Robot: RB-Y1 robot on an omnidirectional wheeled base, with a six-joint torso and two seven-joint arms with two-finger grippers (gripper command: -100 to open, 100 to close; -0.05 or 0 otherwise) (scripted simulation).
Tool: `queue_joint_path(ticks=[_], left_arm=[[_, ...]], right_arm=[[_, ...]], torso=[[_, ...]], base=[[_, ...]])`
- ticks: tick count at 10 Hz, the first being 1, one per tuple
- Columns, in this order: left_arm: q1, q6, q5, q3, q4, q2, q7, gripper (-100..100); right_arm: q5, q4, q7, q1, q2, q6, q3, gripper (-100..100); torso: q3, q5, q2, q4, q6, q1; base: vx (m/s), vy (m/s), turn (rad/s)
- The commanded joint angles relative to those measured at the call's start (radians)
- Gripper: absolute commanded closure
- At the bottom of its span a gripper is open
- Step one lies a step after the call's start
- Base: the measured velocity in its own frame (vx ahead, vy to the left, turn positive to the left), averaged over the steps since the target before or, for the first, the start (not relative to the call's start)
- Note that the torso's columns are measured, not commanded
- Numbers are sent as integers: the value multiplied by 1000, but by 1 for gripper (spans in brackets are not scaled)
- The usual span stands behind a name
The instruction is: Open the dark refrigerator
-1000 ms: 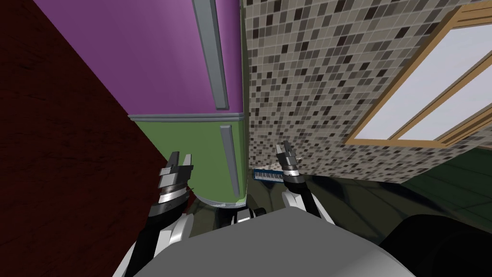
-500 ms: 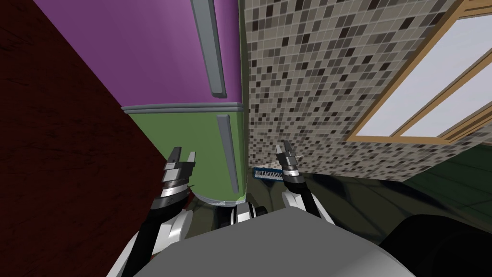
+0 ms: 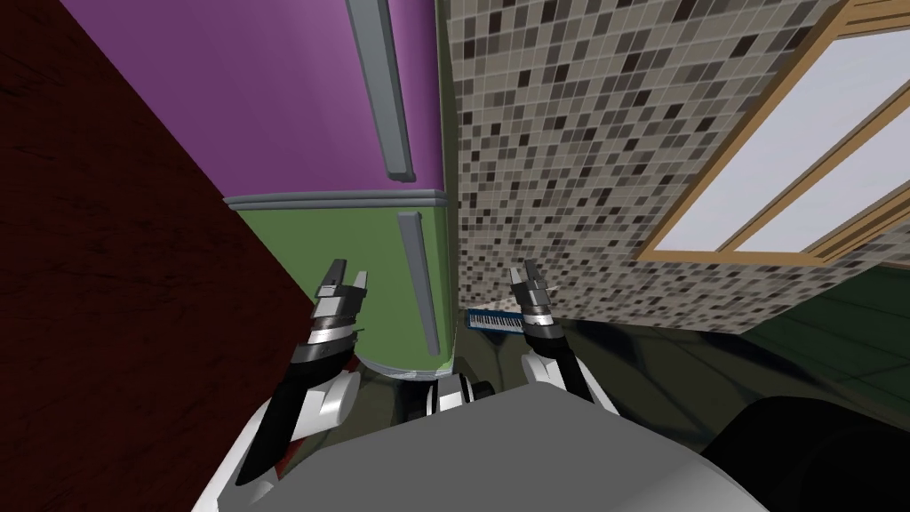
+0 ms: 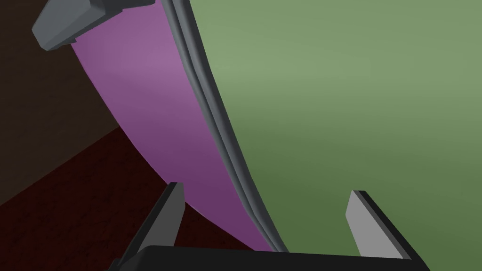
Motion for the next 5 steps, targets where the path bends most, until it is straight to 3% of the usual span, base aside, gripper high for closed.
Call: queue_joint_path(ticks=[1, 5], left_arm=[[-45, 55, -4, 4, -8, 11, -9, -100], [-153, 174, -18, 4, -31, 35, -35, -100]], right_arm=[[0, 0, 0, 0, 0, 0, 0, 0], [0, 0, 0, 0, 0, 0, 0, 0]], torso=[[0, 0, 0, 0, 0, 0], [0, 0, 0, 0, 0, -1]], base=[[-16, -15, -2], [-20, -21, -5]])
